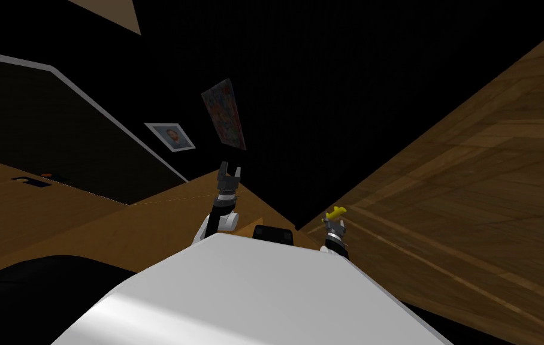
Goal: Pull the door open
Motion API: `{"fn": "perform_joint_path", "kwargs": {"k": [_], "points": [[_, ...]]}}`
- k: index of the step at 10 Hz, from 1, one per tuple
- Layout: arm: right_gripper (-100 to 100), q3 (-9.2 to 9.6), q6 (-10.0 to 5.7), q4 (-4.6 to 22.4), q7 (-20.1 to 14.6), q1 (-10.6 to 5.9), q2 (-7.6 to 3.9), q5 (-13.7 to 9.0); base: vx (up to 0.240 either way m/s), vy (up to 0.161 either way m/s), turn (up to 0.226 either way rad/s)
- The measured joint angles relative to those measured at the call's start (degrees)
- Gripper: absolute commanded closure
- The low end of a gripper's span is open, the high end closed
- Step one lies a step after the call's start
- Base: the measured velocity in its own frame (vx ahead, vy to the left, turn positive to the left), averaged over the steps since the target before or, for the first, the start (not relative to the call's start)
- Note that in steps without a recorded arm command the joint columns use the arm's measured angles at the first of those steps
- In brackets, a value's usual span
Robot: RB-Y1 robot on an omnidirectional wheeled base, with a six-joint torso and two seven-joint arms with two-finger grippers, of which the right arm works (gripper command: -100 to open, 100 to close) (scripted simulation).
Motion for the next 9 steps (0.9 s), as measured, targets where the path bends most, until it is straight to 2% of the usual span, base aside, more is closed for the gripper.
{"fn": "perform_joint_path", "kwargs": {"k": [1,2,7,9], "points": [[-100,0.10,-0.39,0.6,-0.8,0.33,-0.40,0.0,0.038,0.025,-0.037],[100,0.04,-0.50,0.8,-1.0,0.52,-0.46,0.0,-0.020,0.007,0.034],[100,0.16,-0.44,0.6,-0.8,0.36,-0.33,0.0,-0.006,-0.006,0.001],[100,0.61,-0.64,0.4,-1.2,0.40,-0.66,0.3,-0.149,-0.033,0.064]]}}
